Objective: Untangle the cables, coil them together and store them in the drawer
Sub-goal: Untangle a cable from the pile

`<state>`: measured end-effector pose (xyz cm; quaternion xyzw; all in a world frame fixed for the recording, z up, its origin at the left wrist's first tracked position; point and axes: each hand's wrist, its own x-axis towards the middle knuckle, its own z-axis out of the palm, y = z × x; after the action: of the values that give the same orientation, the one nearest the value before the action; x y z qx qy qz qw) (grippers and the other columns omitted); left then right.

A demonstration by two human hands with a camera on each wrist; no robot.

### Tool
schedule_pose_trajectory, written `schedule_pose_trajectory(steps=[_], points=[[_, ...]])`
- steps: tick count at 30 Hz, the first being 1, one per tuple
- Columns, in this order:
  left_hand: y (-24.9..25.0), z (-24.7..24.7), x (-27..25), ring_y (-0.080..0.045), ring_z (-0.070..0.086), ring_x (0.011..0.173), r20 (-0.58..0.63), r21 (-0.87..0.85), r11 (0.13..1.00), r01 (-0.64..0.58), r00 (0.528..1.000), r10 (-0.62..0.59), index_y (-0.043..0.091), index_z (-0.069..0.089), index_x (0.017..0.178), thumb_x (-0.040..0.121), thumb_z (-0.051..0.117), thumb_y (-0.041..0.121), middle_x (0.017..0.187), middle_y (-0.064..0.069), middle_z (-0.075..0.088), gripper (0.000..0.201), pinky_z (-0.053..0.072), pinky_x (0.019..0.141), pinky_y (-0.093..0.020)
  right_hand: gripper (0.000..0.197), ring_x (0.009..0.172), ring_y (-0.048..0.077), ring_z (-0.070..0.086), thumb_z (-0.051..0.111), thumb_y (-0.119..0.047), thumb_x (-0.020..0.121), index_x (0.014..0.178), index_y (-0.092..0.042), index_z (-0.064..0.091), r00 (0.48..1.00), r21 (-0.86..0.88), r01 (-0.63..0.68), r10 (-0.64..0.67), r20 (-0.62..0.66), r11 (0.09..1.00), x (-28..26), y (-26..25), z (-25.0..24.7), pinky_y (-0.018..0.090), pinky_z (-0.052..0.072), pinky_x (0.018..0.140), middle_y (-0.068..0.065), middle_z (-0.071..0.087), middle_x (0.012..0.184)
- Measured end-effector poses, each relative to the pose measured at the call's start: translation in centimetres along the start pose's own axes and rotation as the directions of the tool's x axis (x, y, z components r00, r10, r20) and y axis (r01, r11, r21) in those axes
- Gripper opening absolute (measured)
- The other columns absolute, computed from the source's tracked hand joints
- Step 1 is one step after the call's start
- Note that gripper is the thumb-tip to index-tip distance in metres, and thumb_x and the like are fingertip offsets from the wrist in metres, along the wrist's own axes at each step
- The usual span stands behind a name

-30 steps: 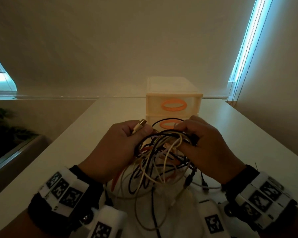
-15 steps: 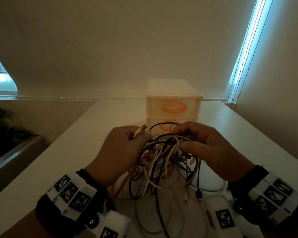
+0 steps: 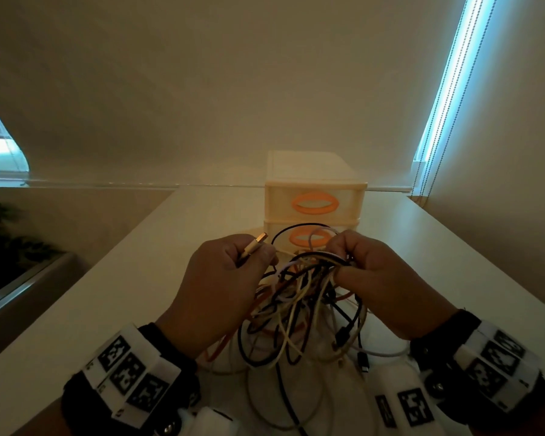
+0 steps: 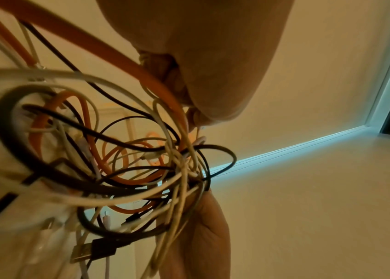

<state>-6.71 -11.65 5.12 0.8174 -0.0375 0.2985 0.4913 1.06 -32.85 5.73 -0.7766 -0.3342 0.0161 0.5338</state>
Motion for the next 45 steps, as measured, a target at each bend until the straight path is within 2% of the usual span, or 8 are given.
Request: schedule_pose_trajectory(steps=[7,15,19,24,29,34,41,45], points=[[0.2,0.4,-0.3,-0.014,0.06,0.062,-0.039,-0.022,0.998,-0.061,0.997,0.06,0.023,0.075,0.081,0.097,0.06,0.031,0.067,-0.001,0.064,0.024,0.055,0.06,-0.036,0.033,0.086,0.024,0.058,0.054,-0.028,0.083,0.083,0.005,0.059,0.993,0.206,-0.036,0.013,0.114,0.978,0.0,-0.6,-0.1,0.034,0.046,0.079,0.01,0.058,0.089],[0.6,0.6,-0.6,-0.003,0.051,0.052,-0.025,-0.043,0.996,-0.082,0.996,0.081,0.011,0.073,0.081,0.099,0.061,0.017,0.058,0.009,0.058,0.023,0.036,0.051,-0.011,0.01,0.086,0.02,0.068,0.065,-0.016,0.094,0.086,-0.013,0.071,0.99,0.009,-0.086,0.085,0.109,0.996,-0.1,-1.0,0.0,0.031,0.056,0.08,-0.002,0.071,0.093],[0.0,0.0,0.0,-0.017,0.059,0.063,-0.059,0.008,0.996,-0.093,0.994,0.093,0.016,0.07,0.076,0.1,0.061,0.024,0.067,-0.003,0.064,0.028,0.046,0.06,-0.031,0.031,0.088,0.022,0.063,0.057,-0.014,0.092,0.107,0.013,0.058,0.987,0.45,-0.155,0.118,0.11,0.879,-0.1,-0.7,-0.3,0.031,0.055,0.077,0.013,0.066,0.094],[-0.5,-0.7,0.6,-0.02,0.061,0.066,-0.116,0.026,0.998,-0.06,0.991,0.063,0.022,0.073,0.078,0.099,0.061,0.026,0.068,-0.003,0.067,0.025,0.047,0.062,-0.035,0.018,0.089,0.025,0.062,0.051,-0.016,0.094,0.098,-0.003,0.063,0.989,0.729,-0.147,0.095,0.113,0.669,-0.1,-0.9,-0.3,0.036,0.055,0.075,0.014,0.064,0.097],[0.2,0.4,-0.6,-0.011,0.061,0.065,-0.062,0.085,0.982,-0.169,0.983,0.175,0.028,0.071,0.083,0.1,0.061,0.028,0.069,0.007,0.064,0.02,0.044,0.056,-0.021,0.033,0.07,0.015,0.058,0.052,-0.027,0.088,0.067,-0.003,0.062,0.991,0.145,-0.112,0.098,0.096,0.983,0.1,-2.0,0.4,0.031,0.044,0.073,0.01,0.06,0.069],[0.2,0.5,-1.0,-0.018,0.059,0.062,-0.032,0.094,0.966,-0.242,0.969,0.246,0.031,0.069,0.087,0.098,0.056,0.04,0.069,0.004,0.063,0.02,0.045,0.056,-0.029,0.038,0.068,0.017,0.05,0.055,-0.042,0.094,0.07,-0.013,0.064,0.943,-0.204,-0.141,0.194,0.269,0.969,-0.3,-2.9,-0.1,0.032,0.041,0.069,0.006,0.056,0.071],[-0.6,-0.4,0.5,-0.002,0.046,0.053,0.165,0.053,0.993,-0.109,0.981,0.099,0.026,0.062,0.066,0.1,0.061,0.022,0.055,0.01,0.049,0.035,0.035,0.055,-0.018,0.02,0.085,0.003,0.067,0.057,-0.024,0.099,0.087,-0.023,0.073,0.936,-0.08,0.093,-0.115,-0.334,0.992,0.2,-1.6,-0.6,0.01,0.048,0.074,-0.009,0.073,0.087],[-0.4,0.1,0.2,-0.001,0.042,0.051,0.225,-0.068,0.998,0.0,0.974,0.015,0.021,0.066,0.068,0.099,0.062,0.023,0.054,0.009,0.049,0.031,0.034,0.054,-0.015,0.02,0.098,0.022,0.068,0.057,-0.038,0.099,0.093,-0.029,0.074,0.903,-0.063,0.172,-0.183,-0.389,0.983,0.6,0.1,0.8,0.047,0.055,0.09,-0.005,0.075,0.094]])
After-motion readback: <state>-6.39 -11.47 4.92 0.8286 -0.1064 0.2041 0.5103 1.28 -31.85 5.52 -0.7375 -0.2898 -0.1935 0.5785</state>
